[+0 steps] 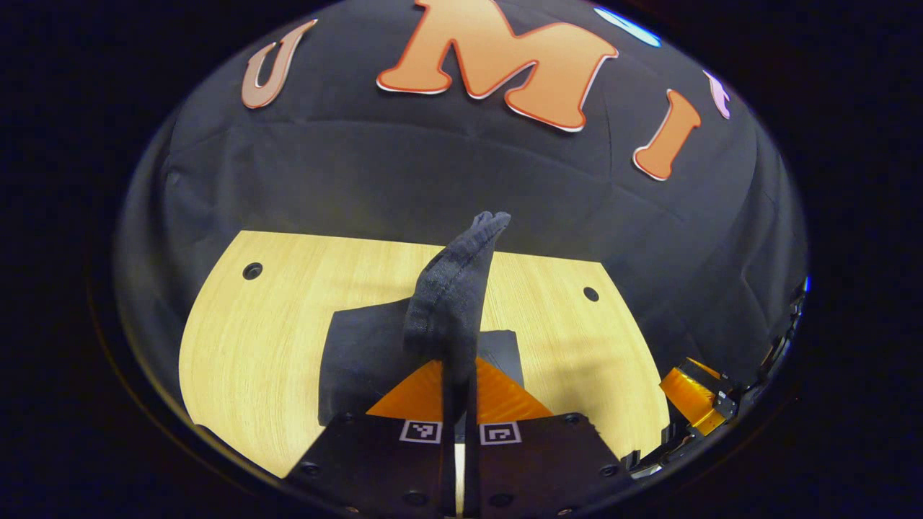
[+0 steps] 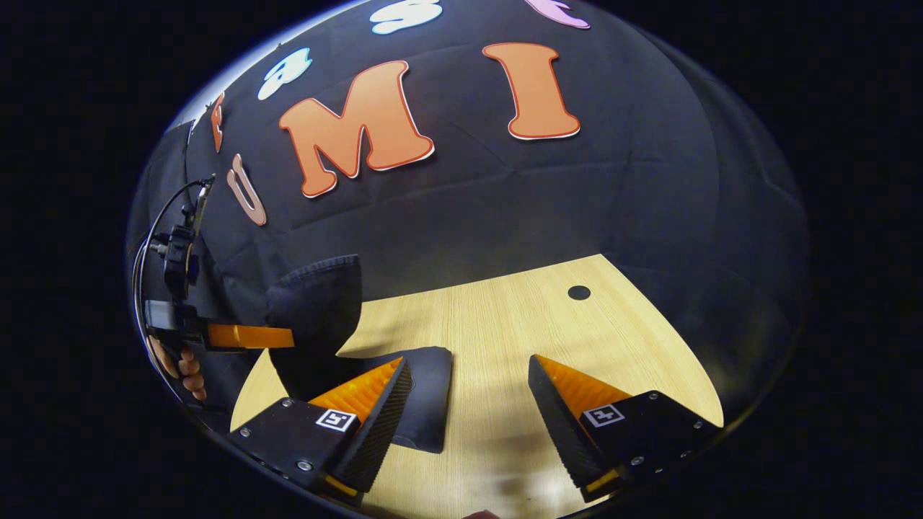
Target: Grasp the waist and the cuffs of the jeans and fold them to make the two legs overlap; first hold the waist and fold one-third of the jeans toward the cuffs, then hold the cuffs and fold the remaining one-third in the same direction to finish folding.
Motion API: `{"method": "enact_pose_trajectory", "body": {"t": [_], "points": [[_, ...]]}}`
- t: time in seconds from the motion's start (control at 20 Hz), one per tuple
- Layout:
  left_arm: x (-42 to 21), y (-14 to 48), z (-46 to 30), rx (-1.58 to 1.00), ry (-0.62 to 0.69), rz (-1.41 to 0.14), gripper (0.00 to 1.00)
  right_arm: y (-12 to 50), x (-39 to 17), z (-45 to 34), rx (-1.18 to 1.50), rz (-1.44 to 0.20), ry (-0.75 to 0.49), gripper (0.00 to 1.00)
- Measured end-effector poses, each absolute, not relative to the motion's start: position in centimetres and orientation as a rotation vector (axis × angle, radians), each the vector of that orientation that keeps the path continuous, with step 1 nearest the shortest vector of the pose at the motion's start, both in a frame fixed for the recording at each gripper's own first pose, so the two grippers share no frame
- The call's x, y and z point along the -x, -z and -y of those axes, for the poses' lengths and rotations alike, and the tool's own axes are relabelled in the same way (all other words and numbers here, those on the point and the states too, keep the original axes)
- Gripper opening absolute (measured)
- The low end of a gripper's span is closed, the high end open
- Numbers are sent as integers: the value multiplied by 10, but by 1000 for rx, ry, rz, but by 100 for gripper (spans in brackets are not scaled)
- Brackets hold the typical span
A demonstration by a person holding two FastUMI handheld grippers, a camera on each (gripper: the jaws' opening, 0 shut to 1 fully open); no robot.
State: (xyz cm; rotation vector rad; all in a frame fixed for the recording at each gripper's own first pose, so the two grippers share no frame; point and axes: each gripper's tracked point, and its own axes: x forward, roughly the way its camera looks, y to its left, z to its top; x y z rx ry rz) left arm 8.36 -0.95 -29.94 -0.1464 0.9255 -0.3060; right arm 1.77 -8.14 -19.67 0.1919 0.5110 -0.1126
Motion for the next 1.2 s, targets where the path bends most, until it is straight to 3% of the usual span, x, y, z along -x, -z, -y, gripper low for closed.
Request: {"method": "enact_pose_trajectory", "body": {"t": [0.2,0.3,0.5,0.55,0.9,1.05,1.15,1.2], "points": [[-64,322,38,-2,359,-963,6,193,-16,87,-196,-498,114,99],[-49,317,55,-14,446,-967,13,193,-19,87,-193,-495,113,98],[-45,287,57,8,464,-827,80,185,-21,82,-182,-471,104,98],[-50,278,44,11,439,-780,84,179,-26,79,-171,-455,105,99],[-69,209,-45,40,224,-422,88,126,-48,49,-47,-289,90,98],[-63,158,-75,45,194,-252,94,104,-55,24,-17,-201,39,98],[-56,127,-91,31,180,-158,89,93,-59,7,7,-133,7,100],[-51,115,-98,28,162,-120,94,88,-61,-4,12,-117,-16,97]]}}
